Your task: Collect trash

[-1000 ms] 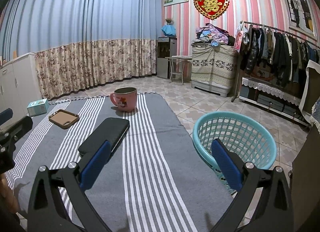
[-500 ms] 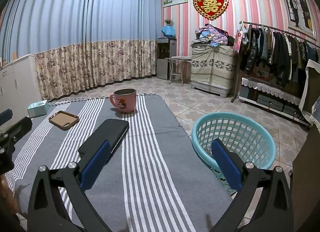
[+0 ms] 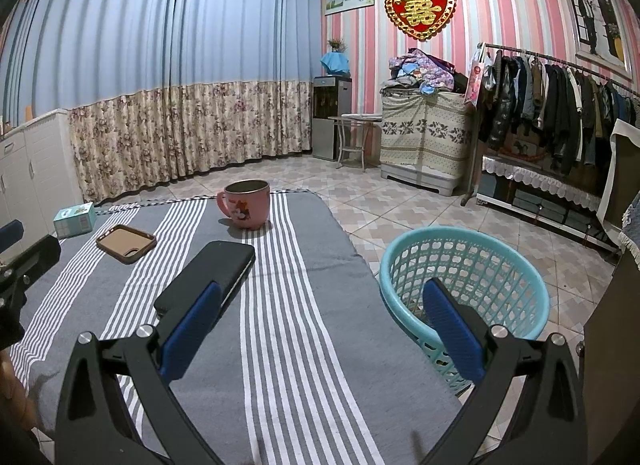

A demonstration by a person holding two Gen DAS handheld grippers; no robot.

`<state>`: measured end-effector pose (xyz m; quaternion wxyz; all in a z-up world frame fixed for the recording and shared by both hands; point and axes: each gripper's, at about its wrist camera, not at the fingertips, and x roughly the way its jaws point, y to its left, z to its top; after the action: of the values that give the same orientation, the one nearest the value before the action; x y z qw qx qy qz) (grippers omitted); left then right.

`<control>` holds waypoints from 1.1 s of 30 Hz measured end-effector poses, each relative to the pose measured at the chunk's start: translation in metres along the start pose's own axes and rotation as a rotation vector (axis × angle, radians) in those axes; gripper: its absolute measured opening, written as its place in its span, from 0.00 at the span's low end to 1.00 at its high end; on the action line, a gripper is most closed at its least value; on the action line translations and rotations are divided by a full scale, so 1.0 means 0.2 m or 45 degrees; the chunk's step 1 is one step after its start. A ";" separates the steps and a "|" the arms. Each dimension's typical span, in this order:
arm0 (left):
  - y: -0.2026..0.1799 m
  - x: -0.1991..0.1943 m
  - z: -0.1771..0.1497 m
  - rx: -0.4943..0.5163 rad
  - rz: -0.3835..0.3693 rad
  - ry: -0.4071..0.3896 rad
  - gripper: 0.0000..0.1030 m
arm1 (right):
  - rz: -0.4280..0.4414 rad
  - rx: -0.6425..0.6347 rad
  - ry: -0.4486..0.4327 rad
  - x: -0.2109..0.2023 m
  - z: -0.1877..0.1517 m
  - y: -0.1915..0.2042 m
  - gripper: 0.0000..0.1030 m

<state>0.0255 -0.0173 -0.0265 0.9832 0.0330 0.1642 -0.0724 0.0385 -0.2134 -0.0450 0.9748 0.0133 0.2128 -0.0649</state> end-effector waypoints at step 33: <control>-0.03 -0.02 0.02 -0.004 0.004 -0.007 0.95 | 0.003 0.008 -0.003 0.01 0.04 -0.01 0.96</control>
<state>0.0217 -0.0238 -0.0218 0.9838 0.0314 0.1616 -0.0708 0.0429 -0.2150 -0.0386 0.9751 0.0164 0.2116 -0.0645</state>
